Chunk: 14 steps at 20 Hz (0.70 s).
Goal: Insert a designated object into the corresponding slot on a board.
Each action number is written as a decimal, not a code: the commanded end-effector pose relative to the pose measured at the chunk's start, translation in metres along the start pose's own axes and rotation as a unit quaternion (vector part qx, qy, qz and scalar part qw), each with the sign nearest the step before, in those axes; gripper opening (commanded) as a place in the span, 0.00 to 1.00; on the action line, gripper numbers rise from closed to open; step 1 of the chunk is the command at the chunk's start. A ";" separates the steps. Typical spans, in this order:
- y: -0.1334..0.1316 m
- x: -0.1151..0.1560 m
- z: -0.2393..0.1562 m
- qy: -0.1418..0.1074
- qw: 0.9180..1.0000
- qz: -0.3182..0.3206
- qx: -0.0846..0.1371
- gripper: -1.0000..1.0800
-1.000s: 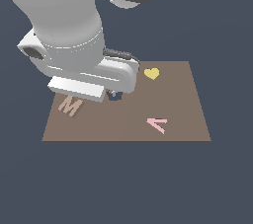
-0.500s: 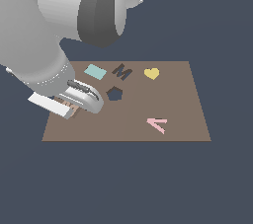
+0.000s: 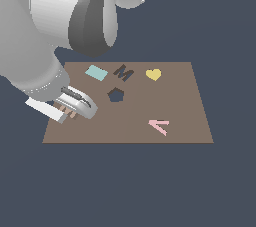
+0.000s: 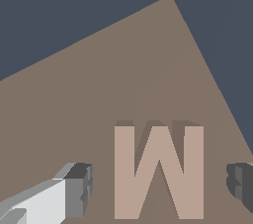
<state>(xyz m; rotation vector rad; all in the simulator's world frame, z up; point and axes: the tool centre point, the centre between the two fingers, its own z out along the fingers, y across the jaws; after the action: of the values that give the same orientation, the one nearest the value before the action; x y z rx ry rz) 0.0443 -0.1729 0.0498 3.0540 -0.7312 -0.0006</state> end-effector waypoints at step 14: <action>0.000 0.000 0.020 0.000 1.000 0.002 0.001 0.00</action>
<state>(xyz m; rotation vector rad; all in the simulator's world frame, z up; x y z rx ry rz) 0.0448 -0.1730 0.0306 3.0545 -0.7360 0.0008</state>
